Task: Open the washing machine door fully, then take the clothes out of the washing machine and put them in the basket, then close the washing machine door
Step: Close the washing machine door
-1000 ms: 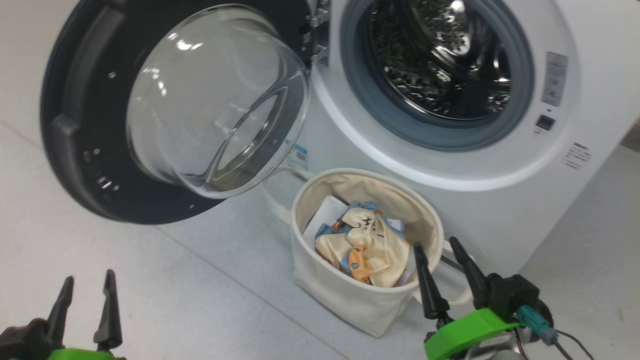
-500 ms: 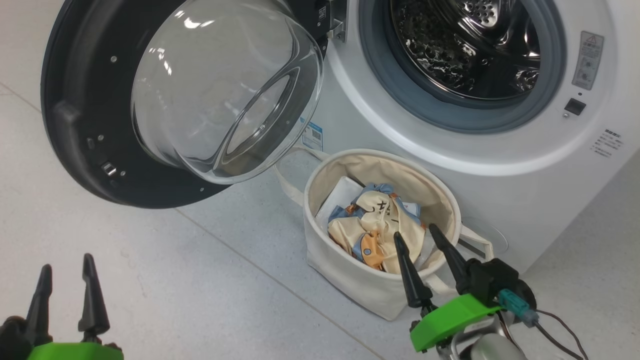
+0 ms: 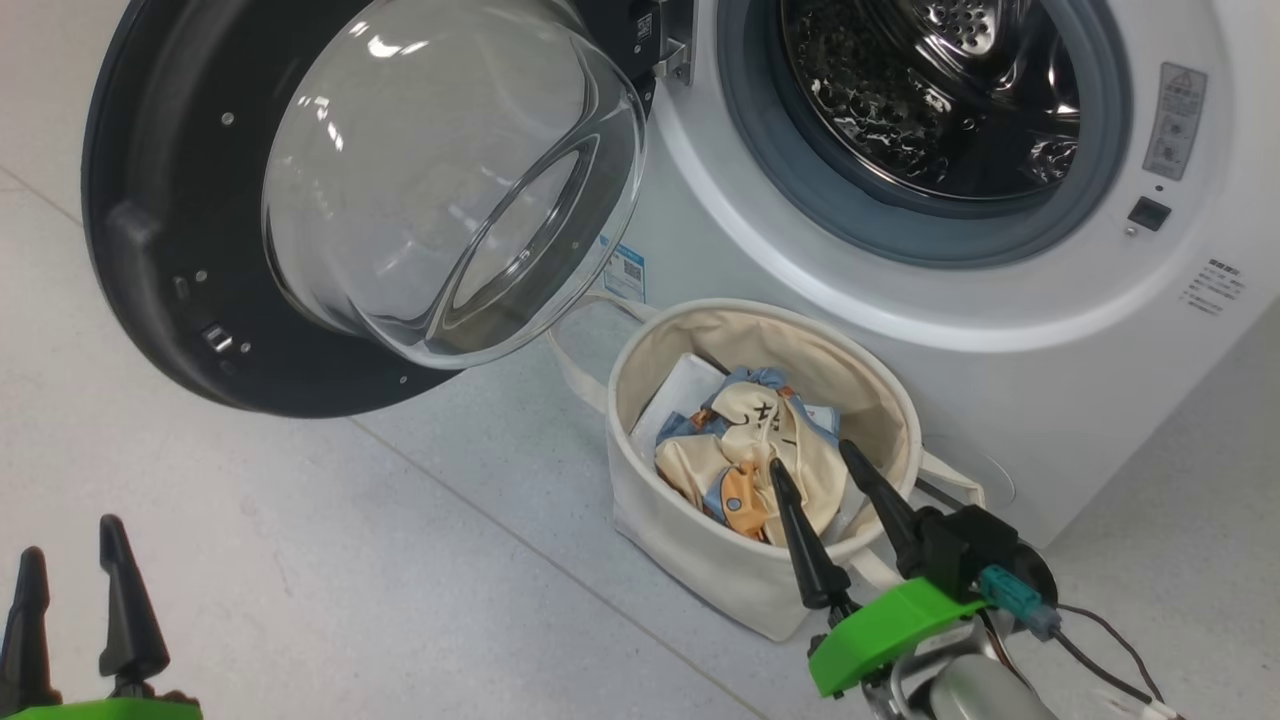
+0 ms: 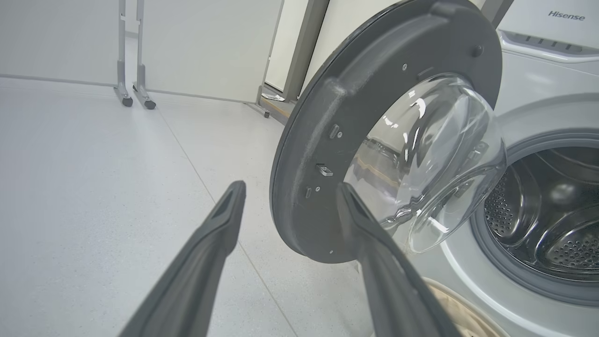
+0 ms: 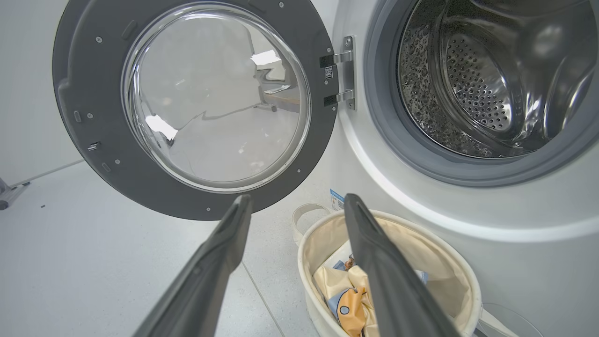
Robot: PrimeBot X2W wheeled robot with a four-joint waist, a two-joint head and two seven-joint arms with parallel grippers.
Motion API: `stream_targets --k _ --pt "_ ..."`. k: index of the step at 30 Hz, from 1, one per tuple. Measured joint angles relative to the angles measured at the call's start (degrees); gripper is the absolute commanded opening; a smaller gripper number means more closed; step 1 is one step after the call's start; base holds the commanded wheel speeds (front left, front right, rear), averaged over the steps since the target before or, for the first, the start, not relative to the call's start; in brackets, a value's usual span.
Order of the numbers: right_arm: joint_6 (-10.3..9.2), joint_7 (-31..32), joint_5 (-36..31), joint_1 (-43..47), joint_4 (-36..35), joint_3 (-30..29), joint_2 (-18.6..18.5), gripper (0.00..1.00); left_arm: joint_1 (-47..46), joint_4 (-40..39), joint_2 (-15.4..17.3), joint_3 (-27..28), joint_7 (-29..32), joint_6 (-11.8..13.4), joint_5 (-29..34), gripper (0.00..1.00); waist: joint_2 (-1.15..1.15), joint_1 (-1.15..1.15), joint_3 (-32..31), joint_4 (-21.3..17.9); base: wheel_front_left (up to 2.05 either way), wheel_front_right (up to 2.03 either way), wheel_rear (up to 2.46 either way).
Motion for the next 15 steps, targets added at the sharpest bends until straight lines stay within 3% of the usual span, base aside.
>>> stream_targets --k 2,3,4,9,15 --pt "0.01 0.0 0.0 0.0 0.1 0.0 -0.1 1.0 0.1 -0.3 0.0 0.2 0.1 -0.4 -0.9 1.0 0.0 0.0 -0.1 -0.1 0.0 0.0 0.0" --pt "0.01 0.0 0.0 0.0 0.1 0.0 -0.1 1.0 0.2 -0.5 0.0 0.4 0.1 -0.5 -1.3 0.28 0.0 0.0 -0.1 -0.1 0.0 0.0 0.0" --pt "0.0 0.0 0.0 0.0 0.1 0.0 -0.1 1.0 0.3 -0.6 0.0 0.6 0.1 -0.6 -1.9 0.0 0.0 0.0 -0.1 -0.1 0.0 0.0 0.0" --pt "0.0 0.0 0.0 0.0 0.3 0.3 -0.1 1.0 0.4 -0.8 0.0 4.1 2.3 -2.8 -8.5 0.0 0.0 0.0 -0.1 -0.3 0.0 0.0 0.0" --pt "0.0 0.0 0.0 0.0 0.4 0.6 -0.7 1.0 -5.8 4.3 2.8 11.0 11.6 -7.4 -24.8 0.0 0.0 0.0 0.3 -0.7 0.0 0.0 0.0"
